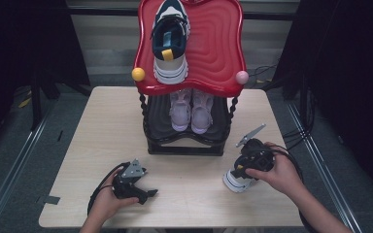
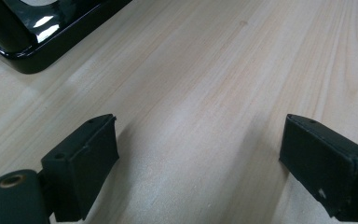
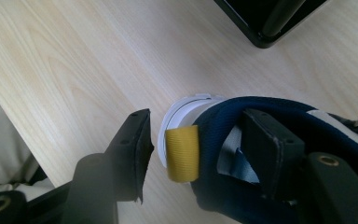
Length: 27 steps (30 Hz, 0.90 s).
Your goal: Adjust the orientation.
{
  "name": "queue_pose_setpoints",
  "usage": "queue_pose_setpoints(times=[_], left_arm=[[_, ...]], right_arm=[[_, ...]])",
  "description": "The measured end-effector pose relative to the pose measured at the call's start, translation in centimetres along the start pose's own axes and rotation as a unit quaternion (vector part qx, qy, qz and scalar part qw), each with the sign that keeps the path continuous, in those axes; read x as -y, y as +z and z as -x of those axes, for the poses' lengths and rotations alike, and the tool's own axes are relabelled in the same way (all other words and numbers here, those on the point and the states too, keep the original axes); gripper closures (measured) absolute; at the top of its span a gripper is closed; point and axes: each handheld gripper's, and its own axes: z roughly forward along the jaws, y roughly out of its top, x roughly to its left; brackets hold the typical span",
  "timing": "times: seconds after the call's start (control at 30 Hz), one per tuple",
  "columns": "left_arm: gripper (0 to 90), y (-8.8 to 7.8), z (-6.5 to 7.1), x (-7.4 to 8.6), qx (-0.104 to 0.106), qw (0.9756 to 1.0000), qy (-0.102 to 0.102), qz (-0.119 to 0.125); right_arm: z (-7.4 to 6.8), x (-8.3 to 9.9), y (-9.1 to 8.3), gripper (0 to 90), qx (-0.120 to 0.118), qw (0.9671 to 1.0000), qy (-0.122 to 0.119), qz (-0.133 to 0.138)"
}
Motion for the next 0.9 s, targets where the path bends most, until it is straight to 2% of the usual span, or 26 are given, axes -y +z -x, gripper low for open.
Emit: queue_pose_setpoints(times=[0.13,0.27,0.43,0.5,0.63,0.77,0.9], left_arm=[[10.3,0.0,0.0,0.0,0.001,1.0000,0.003,0.000],[10.3,0.0,0.0,0.0,0.002,1.0000,0.003,0.001],[10.3,0.0,-0.1,0.0,0.003,1.0000,0.004,0.001],[10.3,0.0,-0.1,0.0,0.001,1.0000,0.004,0.000],[10.2,0.0,0.0,0.0,0.000,1.0000,0.004,0.000],[10.2,0.0,0.0,0.0,0.000,1.0000,0.004,0.000],[10.2,0.0,0.0,0.0,0.000,1.0000,0.004,-0.001]], right_arm=[[0.5,-0.1,0.6,44.8,0.003,0.9998,0.018,-0.008],[1.0,0.0,0.7,47.0,-0.007,0.9994,0.034,-0.006],[1.3,0.4,0.8,58.3,-0.015,0.9987,0.048,-0.001],[1.2,0.5,0.7,64.8,-0.021,0.9987,0.046,0.002],[1.1,0.9,0.4,71.7,-0.018,0.9992,0.037,0.000],[1.2,1.6,-0.1,73.5,-0.025,0.9992,0.031,-0.001],[1.0,2.5,-0.5,73.4,-0.029,0.9992,0.022,-0.015]])
